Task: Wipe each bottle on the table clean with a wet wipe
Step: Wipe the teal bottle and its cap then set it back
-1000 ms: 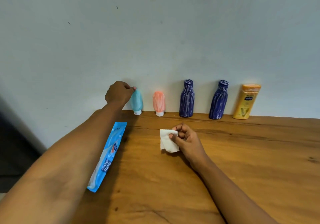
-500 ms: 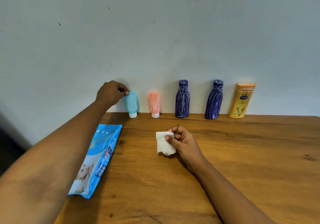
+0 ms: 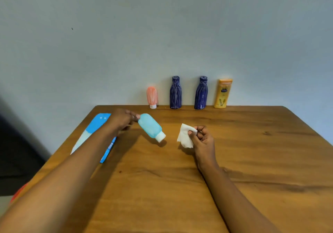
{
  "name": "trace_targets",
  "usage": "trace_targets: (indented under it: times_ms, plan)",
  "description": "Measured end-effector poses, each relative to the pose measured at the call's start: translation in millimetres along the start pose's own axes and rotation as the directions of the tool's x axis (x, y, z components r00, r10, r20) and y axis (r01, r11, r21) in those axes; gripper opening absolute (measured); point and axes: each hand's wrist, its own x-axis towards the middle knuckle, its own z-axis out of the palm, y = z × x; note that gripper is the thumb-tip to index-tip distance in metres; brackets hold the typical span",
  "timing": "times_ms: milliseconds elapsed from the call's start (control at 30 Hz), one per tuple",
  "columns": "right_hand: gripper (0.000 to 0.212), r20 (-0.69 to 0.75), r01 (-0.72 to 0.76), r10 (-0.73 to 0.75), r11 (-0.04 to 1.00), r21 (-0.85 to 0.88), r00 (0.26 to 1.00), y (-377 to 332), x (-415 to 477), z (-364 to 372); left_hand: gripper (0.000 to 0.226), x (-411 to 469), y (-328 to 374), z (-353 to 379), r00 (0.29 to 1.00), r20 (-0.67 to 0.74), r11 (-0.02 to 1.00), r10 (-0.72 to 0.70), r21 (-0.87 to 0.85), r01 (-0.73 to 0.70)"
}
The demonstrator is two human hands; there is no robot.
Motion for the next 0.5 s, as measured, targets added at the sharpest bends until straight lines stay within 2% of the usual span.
trace_targets:
  times_ms: [100,200,267,333,400,467,500]
  plan:
    - [0.014,-0.037,0.016,-0.017,1.000,-0.022,0.999,-9,-32,-26,0.008,-45,-14,19,0.958,0.274,0.990,-0.087,0.134,0.051]
    - [0.016,-0.044,0.036,-0.039,0.996,-0.082,0.998,-16,-57,-44,0.004,-77,-17,37,0.842,0.501,0.957,-0.202,0.284,0.061]
    - [0.018,-0.039,0.042,-0.046,0.993,-0.109,0.998,-18,-71,-51,0.007,-92,-14,47,0.785,0.576,0.929,-0.231,0.371,0.001]
    - [0.021,-0.034,0.049,-0.054,0.990,-0.130,0.998,-20,-81,-56,0.008,-105,-10,56,0.779,0.588,0.918,-0.216,0.394,-0.043]
    - [0.023,-0.024,0.055,-0.060,0.982,-0.181,0.998,-21,-88,-61,0.011,-114,-7,64,0.809,0.562,0.913,-0.172,0.399,-0.083]
    - [0.024,-0.004,0.057,-0.059,0.976,-0.209,0.998,-21,-94,-65,0.014,-128,-10,67,0.883,0.462,0.936,-0.077,0.340,-0.096]
    - [0.025,0.005,0.056,-0.056,0.973,-0.225,0.998,-21,-96,-67,0.015,-139,-14,66,0.930,0.366,0.960,-0.022,0.267,-0.082]
